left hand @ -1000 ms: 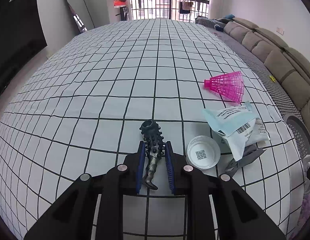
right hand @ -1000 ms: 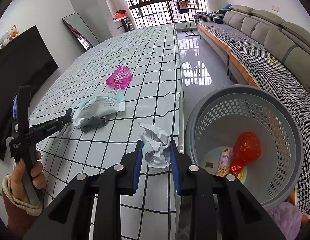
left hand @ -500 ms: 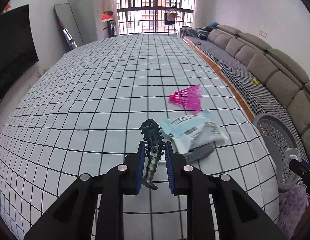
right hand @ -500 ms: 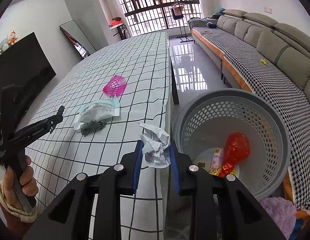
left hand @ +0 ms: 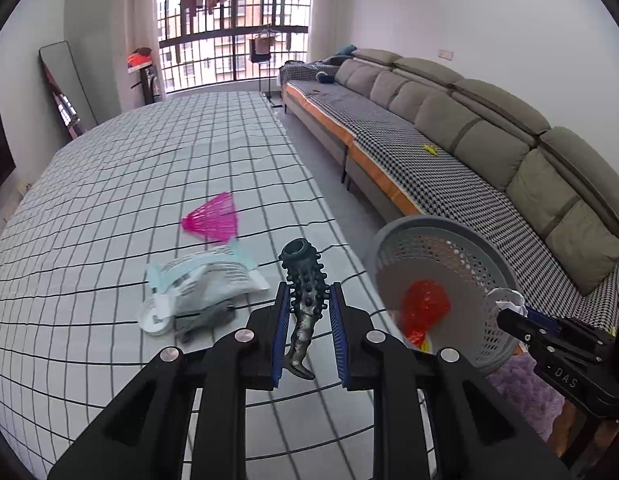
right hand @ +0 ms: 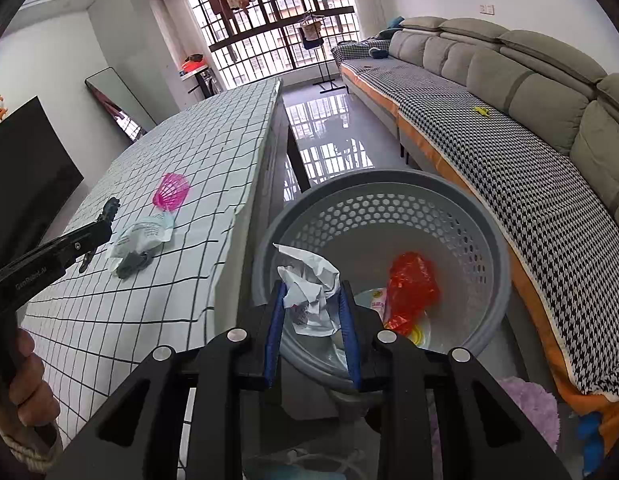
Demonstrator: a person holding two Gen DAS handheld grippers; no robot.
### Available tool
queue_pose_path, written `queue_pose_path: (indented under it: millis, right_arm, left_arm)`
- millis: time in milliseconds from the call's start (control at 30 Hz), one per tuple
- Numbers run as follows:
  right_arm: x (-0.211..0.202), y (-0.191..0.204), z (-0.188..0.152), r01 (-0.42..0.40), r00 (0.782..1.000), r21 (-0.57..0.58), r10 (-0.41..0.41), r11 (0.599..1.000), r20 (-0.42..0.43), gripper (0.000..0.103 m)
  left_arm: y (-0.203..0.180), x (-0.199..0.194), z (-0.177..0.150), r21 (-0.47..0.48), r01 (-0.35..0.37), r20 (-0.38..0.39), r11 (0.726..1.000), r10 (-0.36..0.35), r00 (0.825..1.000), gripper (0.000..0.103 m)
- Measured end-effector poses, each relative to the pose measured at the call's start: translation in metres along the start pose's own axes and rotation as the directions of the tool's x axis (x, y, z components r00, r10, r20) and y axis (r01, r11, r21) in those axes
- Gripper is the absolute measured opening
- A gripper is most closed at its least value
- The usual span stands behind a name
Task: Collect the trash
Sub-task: 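Carry the paper and fish toy over the grey wastebasket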
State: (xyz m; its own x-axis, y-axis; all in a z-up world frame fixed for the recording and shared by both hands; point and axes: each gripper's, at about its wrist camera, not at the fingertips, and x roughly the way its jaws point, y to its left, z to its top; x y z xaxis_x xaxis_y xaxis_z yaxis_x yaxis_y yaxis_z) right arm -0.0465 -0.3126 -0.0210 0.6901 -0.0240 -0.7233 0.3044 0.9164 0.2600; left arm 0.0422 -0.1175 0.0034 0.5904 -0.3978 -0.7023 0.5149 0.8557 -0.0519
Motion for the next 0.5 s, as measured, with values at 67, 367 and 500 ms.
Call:
queue_pose_path:
  millis: [67,367,500]
  right_arm:
    - [-0.001,-0.013,0.0,0.017,1.0,0.014,-0.017,1.0,0.005,0.026]
    - [0.007,-0.059,0.002,0.078,0.997,0.052,-0.078,0.996,-0.002,0.026]
    - [0.021,-0.073,0.002,0.084,0.996,0.066,-0.083,0.994,-0.024,0.026]
  left_arm:
    - [-0.017,0.007,0.001,0.016,0.024,-0.01,1.0,-0.024,1.0,0.02]
    - [-0.079,0.047,0.001,0.087,0.079,-0.08,0.993,-0.072,0.994,0.02]
    - [-0.097,0.069,0.001,0.104,0.1,-0.126,0.99,-0.087,0.988,0.02]
